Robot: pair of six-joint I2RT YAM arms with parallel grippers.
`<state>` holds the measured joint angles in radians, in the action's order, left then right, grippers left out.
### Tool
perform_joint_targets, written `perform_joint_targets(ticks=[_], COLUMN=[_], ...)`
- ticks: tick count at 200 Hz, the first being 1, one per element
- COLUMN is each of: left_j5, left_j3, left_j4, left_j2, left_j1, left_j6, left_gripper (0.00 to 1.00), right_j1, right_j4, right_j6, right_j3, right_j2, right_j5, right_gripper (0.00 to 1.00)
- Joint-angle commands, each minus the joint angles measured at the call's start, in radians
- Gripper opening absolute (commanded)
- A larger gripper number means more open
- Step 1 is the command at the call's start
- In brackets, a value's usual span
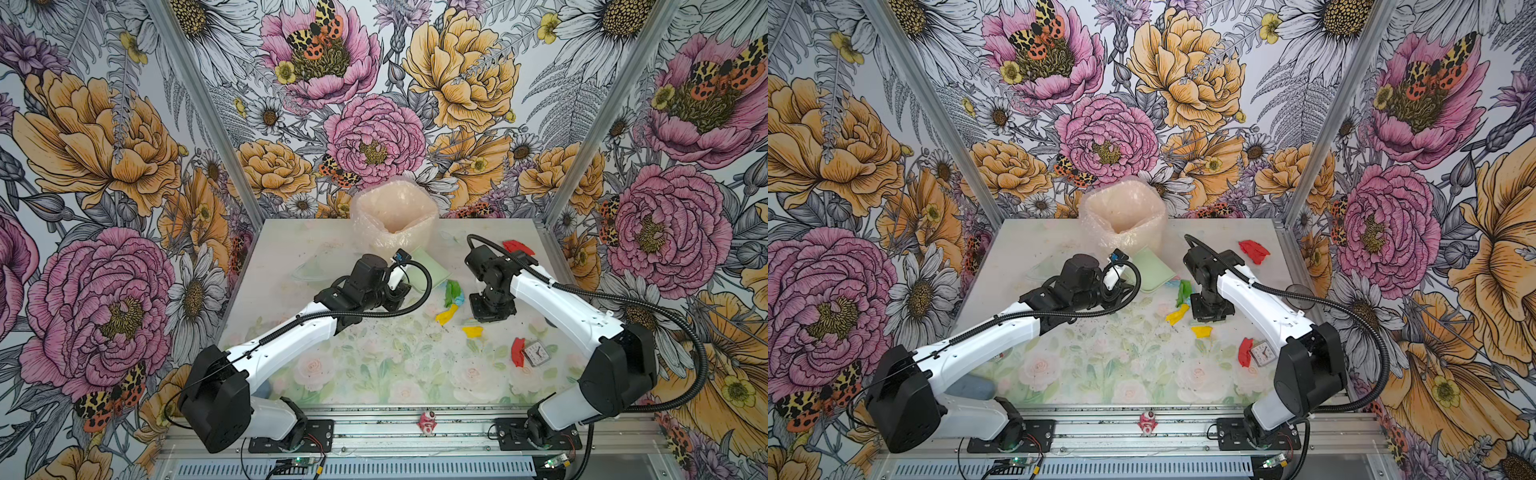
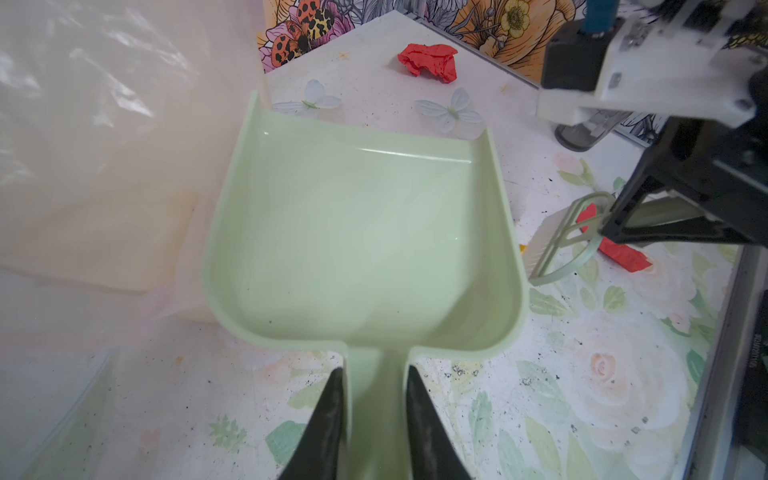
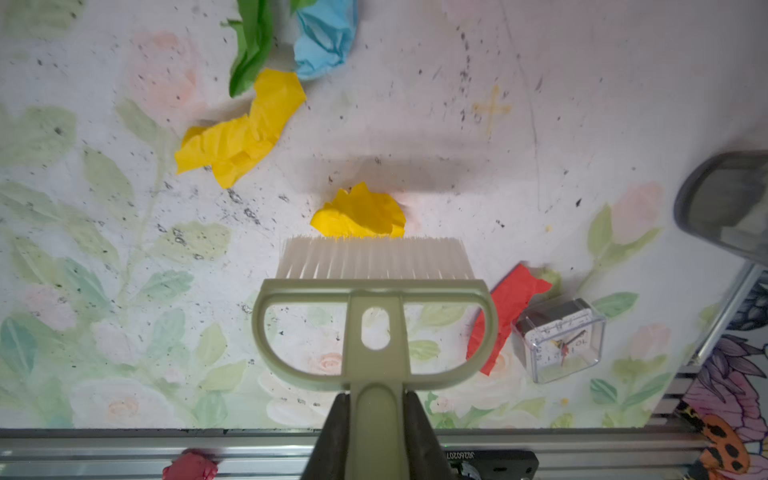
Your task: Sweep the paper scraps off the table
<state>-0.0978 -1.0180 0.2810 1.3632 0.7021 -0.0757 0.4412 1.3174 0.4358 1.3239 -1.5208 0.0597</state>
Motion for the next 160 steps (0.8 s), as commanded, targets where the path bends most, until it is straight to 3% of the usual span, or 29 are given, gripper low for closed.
perform_joint_targets(ticks=[1, 64, 160], left_j5=[0.015, 0.003, 0.018], left_j3=[0.018, 0.014, 0.008], left_j4=[-0.017, -0.036, -0.011], left_j2=[-0.013, 0.009, 0.013], left_j1=[-0.008, -0.009, -0.010], left_j6=[0.022, 0.011, 0.019], left_gripper=[0.00, 0.00, 0.00], right_j1=[-0.014, -0.097, -0.157], right_j4=[0.062, 0.251, 0.160], right_j6=[-0.013, 0.014, -0.066], right_j3=[-0.008, -0.116, -0.167], right_j2=[0.077, 0.247, 0.109], right_j5=[0.029, 0.030, -0.040], right_gripper=[0.00, 0.00, 0.00])
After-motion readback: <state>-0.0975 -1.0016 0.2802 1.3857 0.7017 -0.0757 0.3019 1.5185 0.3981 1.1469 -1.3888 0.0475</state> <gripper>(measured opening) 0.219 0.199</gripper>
